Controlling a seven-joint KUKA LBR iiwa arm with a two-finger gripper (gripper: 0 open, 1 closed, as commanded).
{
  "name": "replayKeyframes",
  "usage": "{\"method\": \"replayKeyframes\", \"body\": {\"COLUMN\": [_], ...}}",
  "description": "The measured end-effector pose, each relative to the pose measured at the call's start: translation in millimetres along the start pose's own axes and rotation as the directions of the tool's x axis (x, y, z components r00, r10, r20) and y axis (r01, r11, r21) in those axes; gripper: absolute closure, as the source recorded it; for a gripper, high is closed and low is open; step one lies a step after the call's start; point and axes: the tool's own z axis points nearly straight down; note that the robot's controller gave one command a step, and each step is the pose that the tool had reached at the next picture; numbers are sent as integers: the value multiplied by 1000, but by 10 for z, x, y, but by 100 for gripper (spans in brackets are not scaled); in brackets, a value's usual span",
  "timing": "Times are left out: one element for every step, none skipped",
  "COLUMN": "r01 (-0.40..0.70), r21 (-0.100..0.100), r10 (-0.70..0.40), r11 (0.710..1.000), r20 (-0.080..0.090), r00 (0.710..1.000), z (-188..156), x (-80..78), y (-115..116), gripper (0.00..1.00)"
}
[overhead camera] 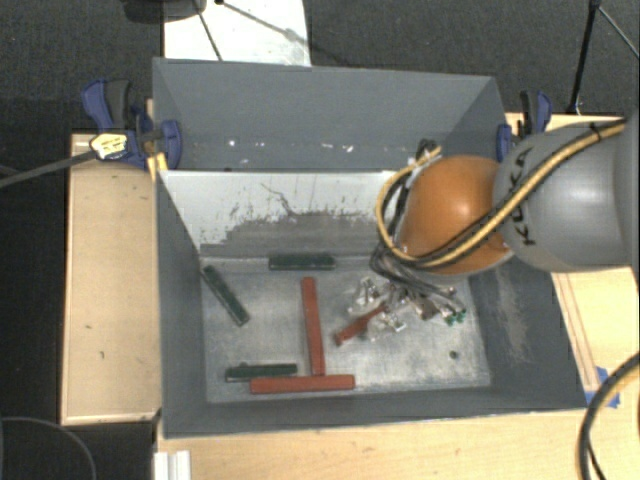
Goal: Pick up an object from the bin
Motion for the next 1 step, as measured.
{"method": "replayKeyframes", "body": {"r01": [-1], "r21": [0], "r10": [1], "r11": [1000], "r20": [0], "r00": [1000], "z": [0], "x": [0], "y": [0], "gripper": [100]}}
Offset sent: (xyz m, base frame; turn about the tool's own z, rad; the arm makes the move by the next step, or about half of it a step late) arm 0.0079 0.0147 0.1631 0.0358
